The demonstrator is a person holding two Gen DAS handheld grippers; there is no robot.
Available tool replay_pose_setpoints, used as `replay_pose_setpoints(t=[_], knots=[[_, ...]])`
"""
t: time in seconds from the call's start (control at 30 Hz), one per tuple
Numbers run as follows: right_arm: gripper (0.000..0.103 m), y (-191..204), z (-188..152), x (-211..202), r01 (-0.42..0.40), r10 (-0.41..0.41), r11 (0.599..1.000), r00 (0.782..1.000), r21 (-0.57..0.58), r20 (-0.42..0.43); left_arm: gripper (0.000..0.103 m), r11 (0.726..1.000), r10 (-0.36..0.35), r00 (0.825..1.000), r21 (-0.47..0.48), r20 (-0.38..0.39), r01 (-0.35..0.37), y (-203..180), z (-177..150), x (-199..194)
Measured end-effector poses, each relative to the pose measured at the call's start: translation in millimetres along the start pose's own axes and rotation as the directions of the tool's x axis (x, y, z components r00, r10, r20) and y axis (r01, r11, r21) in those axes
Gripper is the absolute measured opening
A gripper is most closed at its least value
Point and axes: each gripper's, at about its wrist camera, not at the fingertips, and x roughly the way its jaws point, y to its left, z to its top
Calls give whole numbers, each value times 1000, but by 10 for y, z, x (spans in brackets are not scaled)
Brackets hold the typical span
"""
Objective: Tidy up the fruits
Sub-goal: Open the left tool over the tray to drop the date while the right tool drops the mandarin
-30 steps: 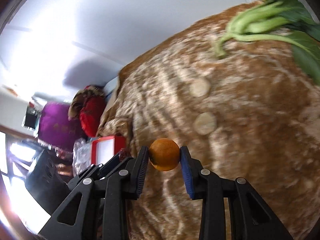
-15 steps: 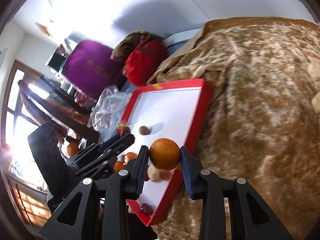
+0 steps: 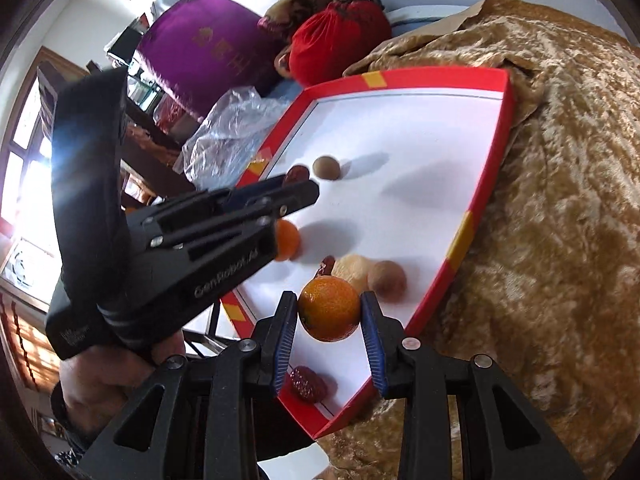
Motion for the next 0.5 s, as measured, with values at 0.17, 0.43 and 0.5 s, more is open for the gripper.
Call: replay_pose_setpoints(t=[0.17, 0.43, 0.5], knots=[[36, 52, 7, -35, -16, 16, 1000, 1000, -5, -11, 18, 999, 29, 1000, -28, 8, -28, 57, 33, 3], [36, -246, 182, -565, -26, 15, 996, 992, 81, 124, 32, 999, 35, 997, 8, 64, -36, -130, 119, -65], [36, -401, 216, -717, -27, 7, 992, 987, 122, 161, 32, 999, 27, 997, 31, 72, -30, -244, 145, -69]])
